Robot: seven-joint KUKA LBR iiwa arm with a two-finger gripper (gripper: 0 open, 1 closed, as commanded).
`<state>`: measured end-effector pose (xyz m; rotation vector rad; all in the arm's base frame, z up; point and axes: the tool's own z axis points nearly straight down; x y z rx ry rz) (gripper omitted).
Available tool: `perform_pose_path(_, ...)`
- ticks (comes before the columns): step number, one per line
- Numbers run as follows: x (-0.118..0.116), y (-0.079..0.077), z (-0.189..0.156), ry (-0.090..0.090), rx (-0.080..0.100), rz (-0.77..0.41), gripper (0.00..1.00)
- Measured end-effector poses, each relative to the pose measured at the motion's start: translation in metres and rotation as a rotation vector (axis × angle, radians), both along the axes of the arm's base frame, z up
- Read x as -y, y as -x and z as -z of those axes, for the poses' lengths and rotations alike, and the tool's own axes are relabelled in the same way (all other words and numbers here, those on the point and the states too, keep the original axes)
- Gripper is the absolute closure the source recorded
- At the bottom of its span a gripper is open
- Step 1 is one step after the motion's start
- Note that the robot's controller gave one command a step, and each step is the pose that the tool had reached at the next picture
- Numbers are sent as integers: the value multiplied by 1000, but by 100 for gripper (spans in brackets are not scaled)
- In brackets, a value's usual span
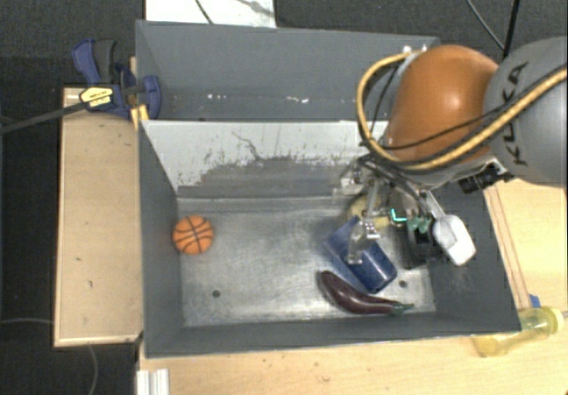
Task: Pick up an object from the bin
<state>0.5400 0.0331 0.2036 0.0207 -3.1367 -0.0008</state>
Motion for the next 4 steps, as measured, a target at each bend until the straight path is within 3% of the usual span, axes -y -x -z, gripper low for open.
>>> perform_pose_path(1, 0, -2, -4, 0, 8, 1, 0)
perform_pose_path(2, 30, 19, 50, -1, 14, 39, 0)
perform_pose_path(3, 37, 22, 62, -2, 27, 46, 0)
perform_pose_path(4, 32, 35, 47, 0, 14, -50, 0)
